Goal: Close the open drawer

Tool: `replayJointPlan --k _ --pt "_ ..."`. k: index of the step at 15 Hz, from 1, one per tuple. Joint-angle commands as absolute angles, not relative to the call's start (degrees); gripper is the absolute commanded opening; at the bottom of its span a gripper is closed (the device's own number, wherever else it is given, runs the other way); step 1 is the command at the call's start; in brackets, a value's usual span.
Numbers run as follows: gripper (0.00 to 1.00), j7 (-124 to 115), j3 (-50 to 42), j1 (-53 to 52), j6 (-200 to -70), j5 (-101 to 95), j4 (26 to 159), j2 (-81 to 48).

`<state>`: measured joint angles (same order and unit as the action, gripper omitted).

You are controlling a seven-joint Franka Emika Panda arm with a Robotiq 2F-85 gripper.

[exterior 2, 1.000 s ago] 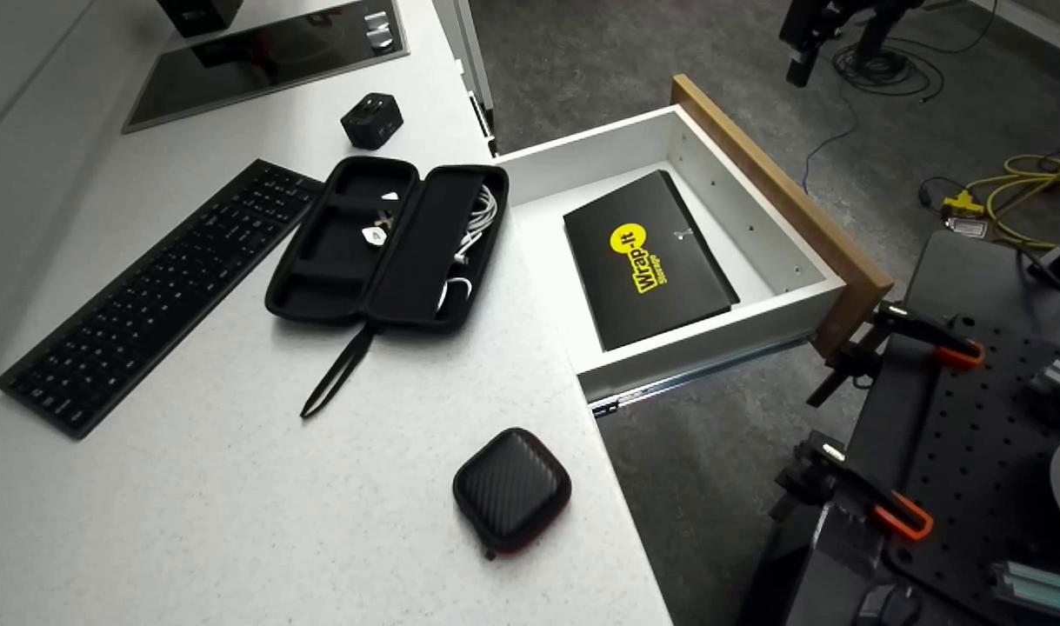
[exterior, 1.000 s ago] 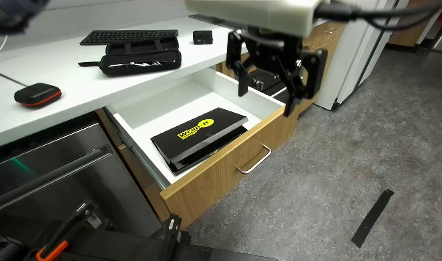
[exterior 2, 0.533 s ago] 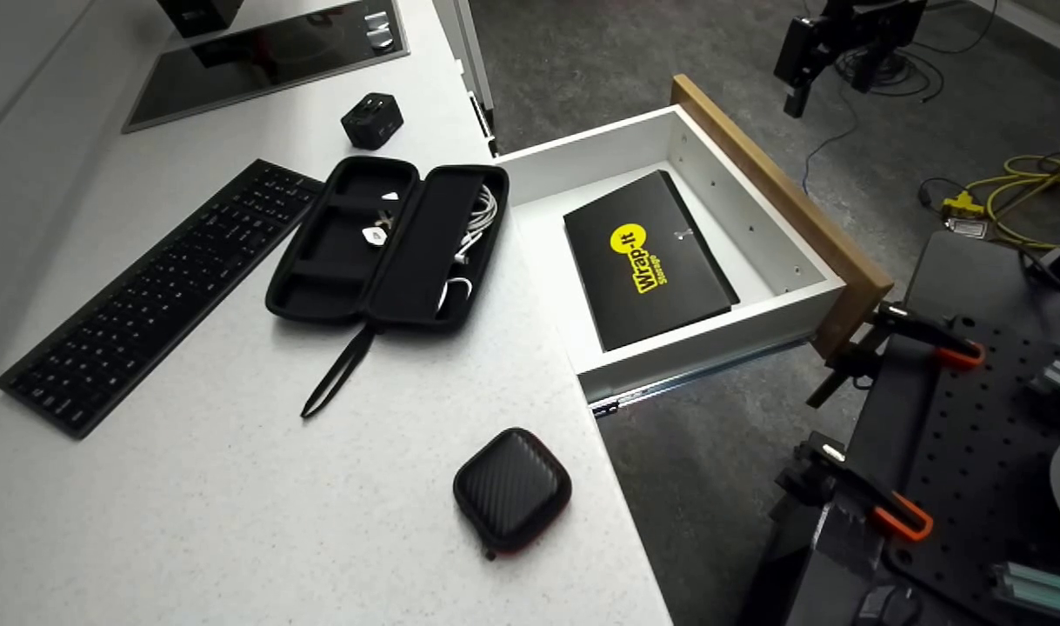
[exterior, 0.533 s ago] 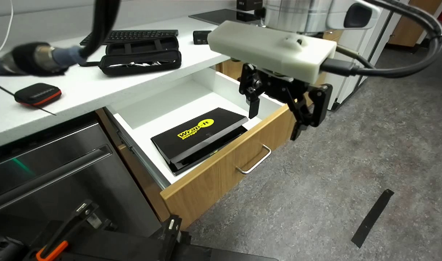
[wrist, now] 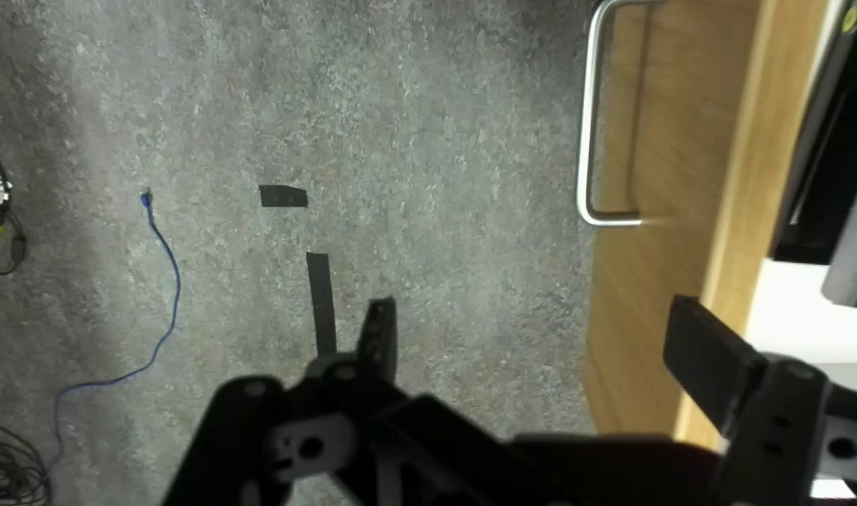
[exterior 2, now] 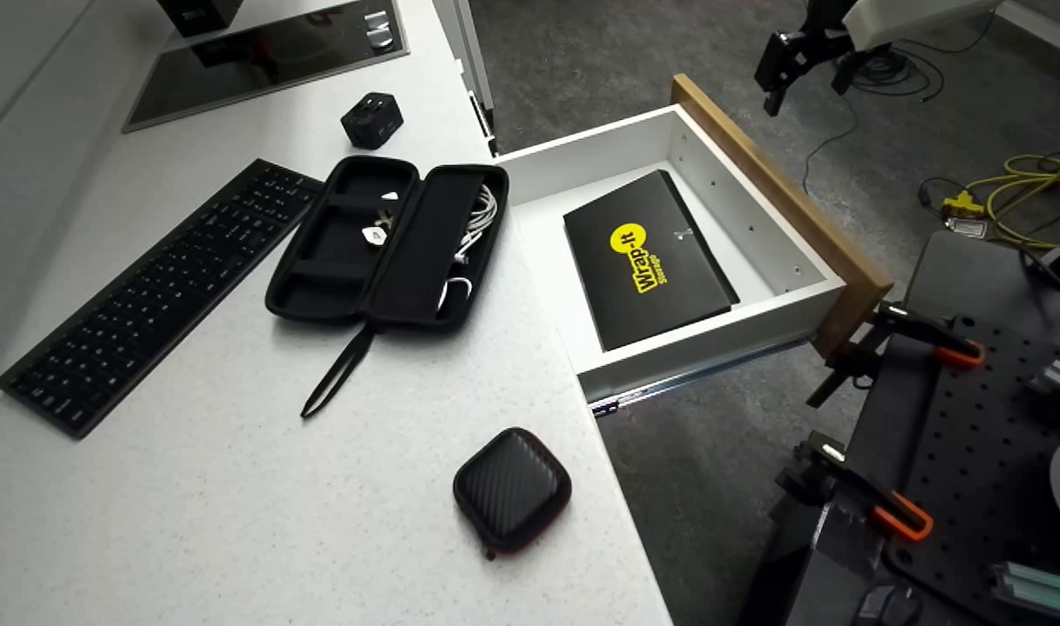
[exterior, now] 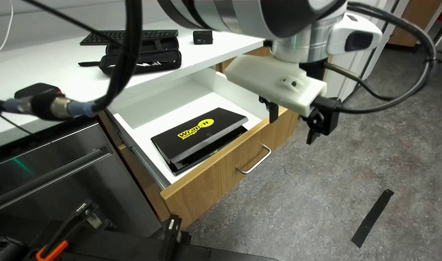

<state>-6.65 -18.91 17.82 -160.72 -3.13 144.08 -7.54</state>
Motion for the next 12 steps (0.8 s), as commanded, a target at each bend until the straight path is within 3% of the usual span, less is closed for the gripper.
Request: replayJointPlan --k 1,3,8,12 --pt "1.00 -16.2 -22.5 15.9 -168.1 -5.2 137.7 -20.4" --pt "1.00 -18.7 -24.5 14.0 -169.0 -2.9 134.5 -26.0" --pt "1.00 -20.7 -18.2 16.5 -162.1 8.3 123.4 -36.8" --pt "1.00 -17.7 -10.7 20.2 -148.3 15.3 114.9 -40.6"
